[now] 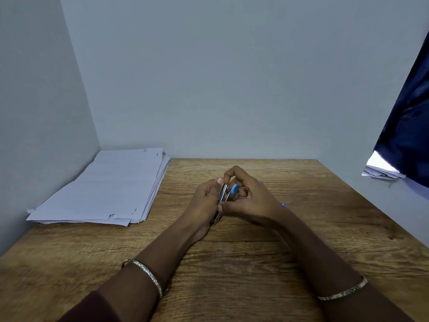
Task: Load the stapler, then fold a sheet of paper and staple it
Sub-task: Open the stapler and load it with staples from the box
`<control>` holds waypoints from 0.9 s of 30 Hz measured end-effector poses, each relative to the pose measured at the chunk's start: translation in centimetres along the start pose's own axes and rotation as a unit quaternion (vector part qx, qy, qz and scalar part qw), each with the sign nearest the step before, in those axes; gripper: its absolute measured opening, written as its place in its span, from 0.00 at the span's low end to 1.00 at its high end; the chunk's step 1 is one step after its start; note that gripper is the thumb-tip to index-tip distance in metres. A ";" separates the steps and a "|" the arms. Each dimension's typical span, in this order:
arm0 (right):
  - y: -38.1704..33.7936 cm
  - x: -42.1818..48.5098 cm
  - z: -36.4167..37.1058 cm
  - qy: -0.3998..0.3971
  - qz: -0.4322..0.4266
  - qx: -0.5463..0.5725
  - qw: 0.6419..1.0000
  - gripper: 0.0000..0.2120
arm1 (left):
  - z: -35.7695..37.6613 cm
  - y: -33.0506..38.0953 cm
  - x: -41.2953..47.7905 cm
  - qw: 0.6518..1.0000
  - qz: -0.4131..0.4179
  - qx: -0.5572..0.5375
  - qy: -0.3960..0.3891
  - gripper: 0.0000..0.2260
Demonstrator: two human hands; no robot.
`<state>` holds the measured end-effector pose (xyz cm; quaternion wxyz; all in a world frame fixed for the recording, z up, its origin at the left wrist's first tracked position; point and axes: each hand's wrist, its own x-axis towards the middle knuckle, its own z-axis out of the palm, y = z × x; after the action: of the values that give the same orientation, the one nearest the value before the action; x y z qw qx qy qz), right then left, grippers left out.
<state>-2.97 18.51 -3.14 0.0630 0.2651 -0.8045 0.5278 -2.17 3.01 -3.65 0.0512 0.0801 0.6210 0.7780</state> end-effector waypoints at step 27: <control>-1.1 -0.1 0.1 0.060 0.053 0.128 0.989 0.20 | -1.4 1.7 1.3 0.964 -0.048 -0.240 0.103 0.18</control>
<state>-2.31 18.13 -2.32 0.0490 0.1960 -0.7377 0.6442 -3.69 1.48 -2.21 0.0420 -0.0455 0.4211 0.9049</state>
